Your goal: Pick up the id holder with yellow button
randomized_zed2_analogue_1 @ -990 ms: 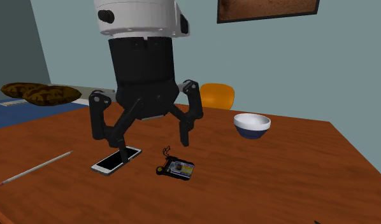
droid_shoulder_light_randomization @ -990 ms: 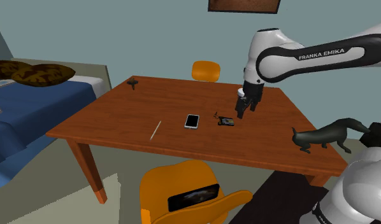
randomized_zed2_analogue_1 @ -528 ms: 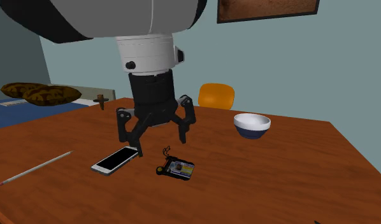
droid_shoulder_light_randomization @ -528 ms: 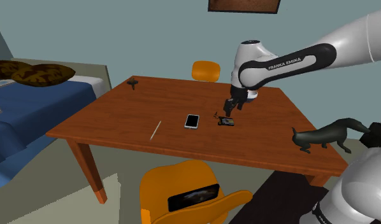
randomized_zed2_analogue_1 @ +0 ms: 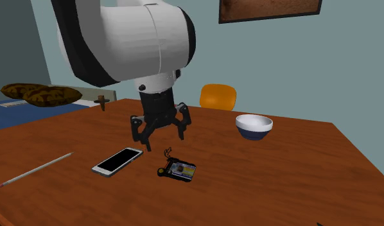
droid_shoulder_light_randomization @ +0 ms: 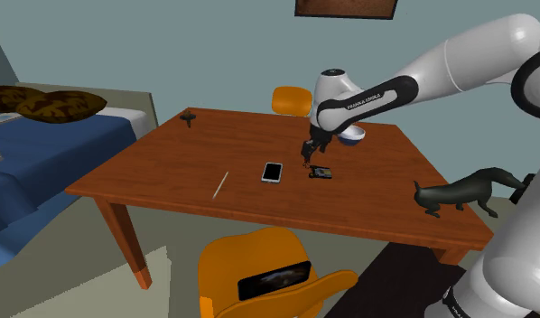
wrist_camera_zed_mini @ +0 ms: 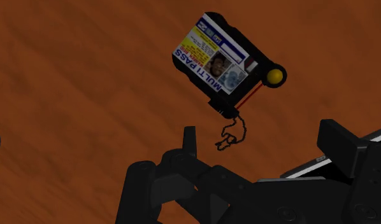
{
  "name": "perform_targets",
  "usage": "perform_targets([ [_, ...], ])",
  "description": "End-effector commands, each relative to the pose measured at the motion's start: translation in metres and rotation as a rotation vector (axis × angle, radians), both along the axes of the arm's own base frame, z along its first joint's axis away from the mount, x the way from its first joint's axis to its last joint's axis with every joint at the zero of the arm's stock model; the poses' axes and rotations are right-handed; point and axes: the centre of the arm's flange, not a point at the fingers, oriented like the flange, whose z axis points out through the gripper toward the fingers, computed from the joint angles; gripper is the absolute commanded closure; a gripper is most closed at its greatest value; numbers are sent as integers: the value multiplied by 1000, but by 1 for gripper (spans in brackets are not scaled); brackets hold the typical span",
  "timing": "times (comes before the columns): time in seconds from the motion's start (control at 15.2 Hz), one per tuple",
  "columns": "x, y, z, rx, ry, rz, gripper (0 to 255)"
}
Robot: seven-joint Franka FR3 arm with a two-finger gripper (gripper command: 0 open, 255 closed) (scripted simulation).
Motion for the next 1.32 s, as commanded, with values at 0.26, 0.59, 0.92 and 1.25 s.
perform_targets([
  [0.26, 32, -6, -31, -17, -24, 12, 0],
  [0.59, 32, -6, -55, -17, -24, 12, 0],
  [0.92, 33, -6, -55, -17, -24, 12, 255],
  [1.25, 33, -6, -55, -17, -24, 12, 255],
])
